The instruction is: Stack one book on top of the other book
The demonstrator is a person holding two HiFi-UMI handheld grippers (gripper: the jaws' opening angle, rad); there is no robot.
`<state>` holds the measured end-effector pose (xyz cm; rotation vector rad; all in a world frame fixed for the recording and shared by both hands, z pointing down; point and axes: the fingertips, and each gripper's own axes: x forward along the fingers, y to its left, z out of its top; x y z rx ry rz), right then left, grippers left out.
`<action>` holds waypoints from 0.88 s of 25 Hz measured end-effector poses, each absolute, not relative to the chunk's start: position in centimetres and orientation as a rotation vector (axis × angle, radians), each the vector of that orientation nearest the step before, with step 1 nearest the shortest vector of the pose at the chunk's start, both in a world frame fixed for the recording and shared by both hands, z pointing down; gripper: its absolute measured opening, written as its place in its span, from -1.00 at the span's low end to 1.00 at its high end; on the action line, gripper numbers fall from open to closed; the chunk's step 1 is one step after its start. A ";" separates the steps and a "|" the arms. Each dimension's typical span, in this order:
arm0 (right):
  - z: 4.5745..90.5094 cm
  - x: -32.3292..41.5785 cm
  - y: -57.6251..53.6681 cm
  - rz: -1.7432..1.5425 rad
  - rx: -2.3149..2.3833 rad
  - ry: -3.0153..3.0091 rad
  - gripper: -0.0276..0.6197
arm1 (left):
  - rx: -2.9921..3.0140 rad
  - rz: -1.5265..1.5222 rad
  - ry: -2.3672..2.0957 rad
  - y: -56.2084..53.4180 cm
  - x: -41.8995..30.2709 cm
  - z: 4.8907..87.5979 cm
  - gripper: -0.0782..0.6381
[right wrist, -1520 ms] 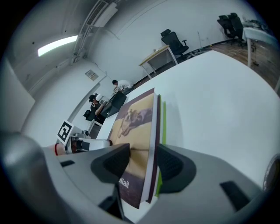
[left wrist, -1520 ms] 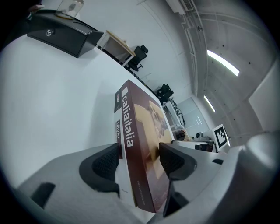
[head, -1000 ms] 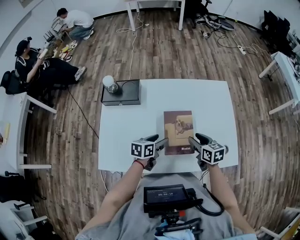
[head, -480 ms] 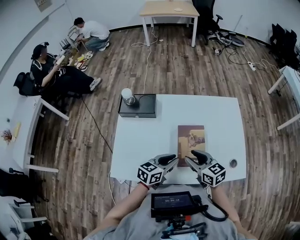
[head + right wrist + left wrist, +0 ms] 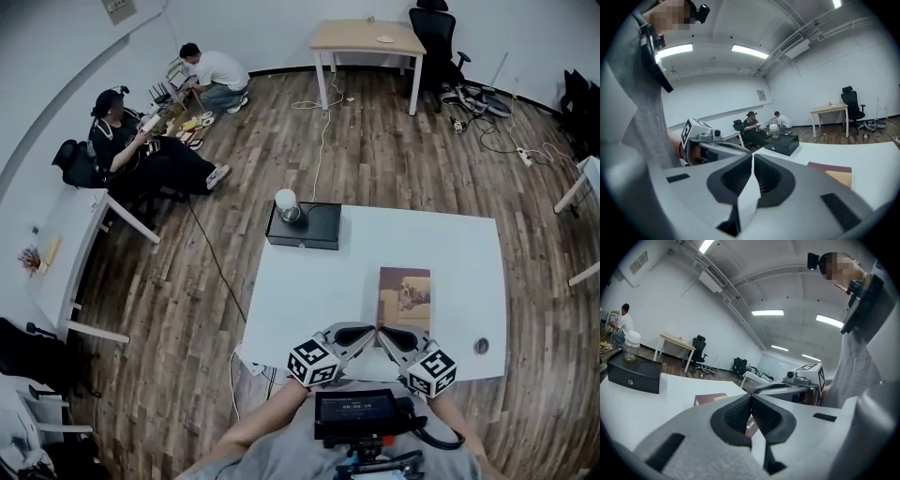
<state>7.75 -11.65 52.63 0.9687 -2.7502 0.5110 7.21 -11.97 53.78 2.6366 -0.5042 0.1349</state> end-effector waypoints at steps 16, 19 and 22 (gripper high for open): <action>49.9 8.2 -11.5 0.460 1.043 -2.774 -0.83 | 2.711 0.139 -0.479 -11.1 8.0 51.8 -0.73; 49.8 8.2 -11.4 0.448 1.035 -2.761 -0.83 | 2.700 0.132 -0.482 -11.1 8.1 51.7 -0.73; 50.0 8.2 -11.2 0.441 1.028 -2.749 -0.83 | 2.678 0.122 -0.482 -11.0 8.1 51.9 -0.73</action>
